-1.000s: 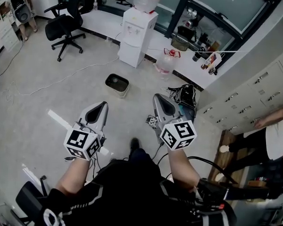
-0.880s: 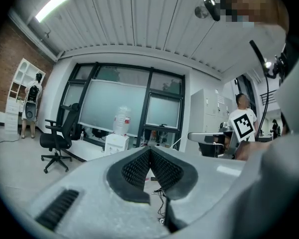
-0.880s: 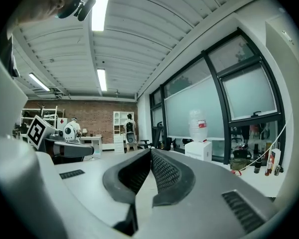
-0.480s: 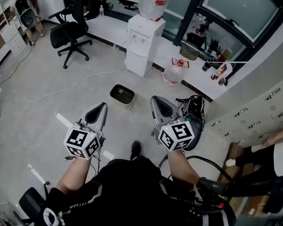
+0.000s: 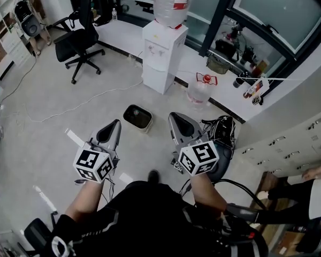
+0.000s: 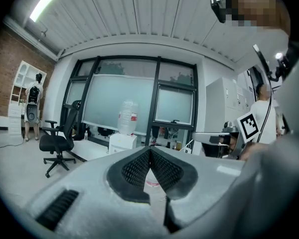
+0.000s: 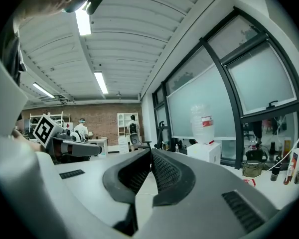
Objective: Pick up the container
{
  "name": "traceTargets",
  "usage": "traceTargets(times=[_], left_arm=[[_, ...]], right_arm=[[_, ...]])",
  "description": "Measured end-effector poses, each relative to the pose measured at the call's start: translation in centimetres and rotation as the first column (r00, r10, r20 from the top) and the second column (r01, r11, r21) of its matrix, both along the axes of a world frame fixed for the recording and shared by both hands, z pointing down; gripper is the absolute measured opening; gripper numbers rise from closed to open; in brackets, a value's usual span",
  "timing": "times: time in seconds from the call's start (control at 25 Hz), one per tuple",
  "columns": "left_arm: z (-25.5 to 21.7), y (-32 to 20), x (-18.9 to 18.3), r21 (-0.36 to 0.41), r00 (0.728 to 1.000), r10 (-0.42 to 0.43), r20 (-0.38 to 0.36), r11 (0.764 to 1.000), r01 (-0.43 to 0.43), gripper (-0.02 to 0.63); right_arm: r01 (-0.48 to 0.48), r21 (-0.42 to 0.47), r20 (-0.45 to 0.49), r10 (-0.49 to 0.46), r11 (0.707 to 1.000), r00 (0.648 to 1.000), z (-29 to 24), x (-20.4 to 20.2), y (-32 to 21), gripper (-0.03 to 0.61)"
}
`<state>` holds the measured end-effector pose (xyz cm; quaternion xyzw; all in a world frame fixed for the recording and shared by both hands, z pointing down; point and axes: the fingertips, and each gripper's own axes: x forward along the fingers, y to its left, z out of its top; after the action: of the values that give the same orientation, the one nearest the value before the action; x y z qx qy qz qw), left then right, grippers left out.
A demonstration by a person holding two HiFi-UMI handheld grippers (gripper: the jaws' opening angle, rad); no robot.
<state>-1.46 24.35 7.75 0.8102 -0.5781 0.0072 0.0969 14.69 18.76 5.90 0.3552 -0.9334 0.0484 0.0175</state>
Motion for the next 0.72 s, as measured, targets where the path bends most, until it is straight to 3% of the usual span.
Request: traceTargets(times=[0.44,0.72], left_arm=[[-0.1,-5.1,0.3,-0.026,0.998,-0.050,0.036,0.998,0.051,0.009],[0.6,-8.3,-0.3,-0.031,0.999,-0.025,0.027,0.999,0.026,0.009]], right_arm=[[0.053,-0.017,0.041,-0.052,0.998,0.998,0.7,0.2,-5.6,0.011],[0.036,-0.026,0.040,-0.035,0.999,0.999,1.4,-0.3,-8.4,0.011]])
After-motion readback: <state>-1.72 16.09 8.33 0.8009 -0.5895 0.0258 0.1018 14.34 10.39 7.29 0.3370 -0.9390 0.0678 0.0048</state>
